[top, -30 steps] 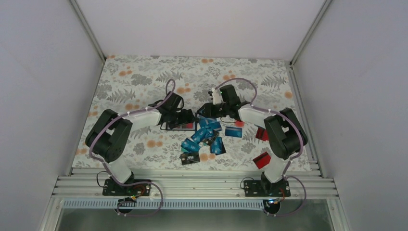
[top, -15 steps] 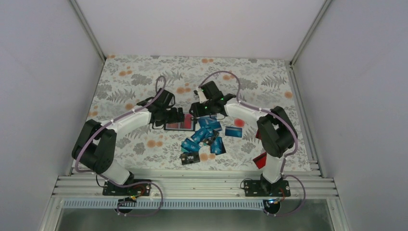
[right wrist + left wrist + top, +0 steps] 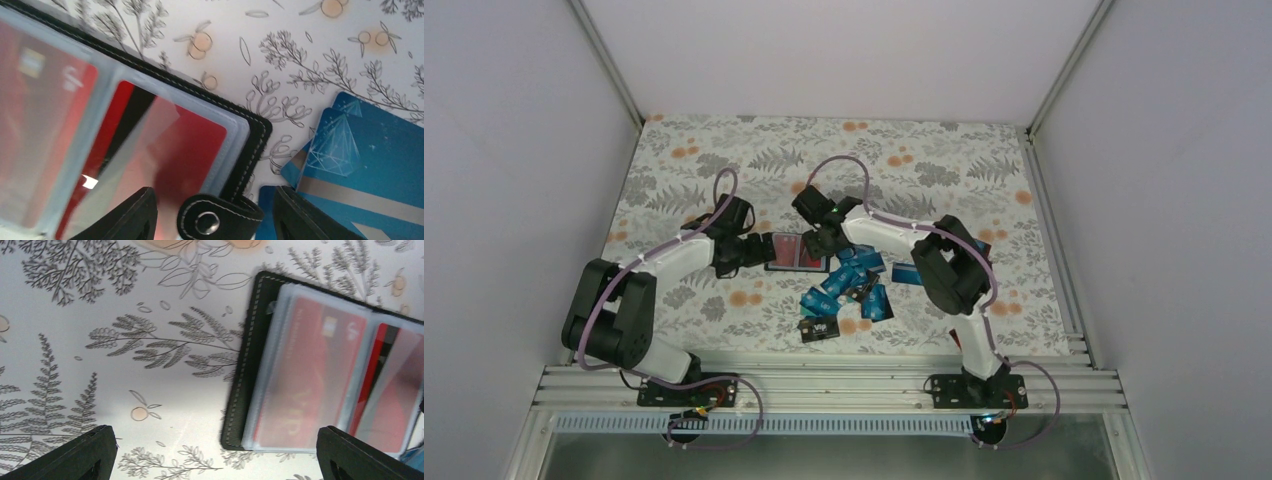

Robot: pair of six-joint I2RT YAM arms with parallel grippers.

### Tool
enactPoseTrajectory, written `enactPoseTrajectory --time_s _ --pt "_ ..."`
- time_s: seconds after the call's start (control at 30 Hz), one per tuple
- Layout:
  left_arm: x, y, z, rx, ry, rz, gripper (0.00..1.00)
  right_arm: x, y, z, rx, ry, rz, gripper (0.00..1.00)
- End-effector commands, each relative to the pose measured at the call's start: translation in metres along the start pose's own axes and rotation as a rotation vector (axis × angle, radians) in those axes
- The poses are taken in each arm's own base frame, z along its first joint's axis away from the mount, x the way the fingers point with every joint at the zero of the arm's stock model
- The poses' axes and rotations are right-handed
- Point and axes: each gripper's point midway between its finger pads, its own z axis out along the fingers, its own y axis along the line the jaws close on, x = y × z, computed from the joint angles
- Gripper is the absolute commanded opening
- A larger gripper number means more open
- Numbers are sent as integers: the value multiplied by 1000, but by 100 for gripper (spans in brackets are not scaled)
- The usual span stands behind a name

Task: Put the credit cards into the card holder

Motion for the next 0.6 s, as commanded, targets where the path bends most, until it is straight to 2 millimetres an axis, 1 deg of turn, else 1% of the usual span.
enactPoseTrajectory --time_s 0.0,0.13,0.33,0.57 --pt "-3 -4 3 38 -12 21 99 3 -13 -3 155 8 -16 58" --pt "0 -3 6 42 -7 20 98 2 -12 -4 207 1 -31 51" --pt "-1 0 7 31 -8 16 97 -7 -19 -20 267 -47 -28 40" --pt "-2 0 9 28 -6 14 96 -4 -26 -24 292 -51 -24 17"
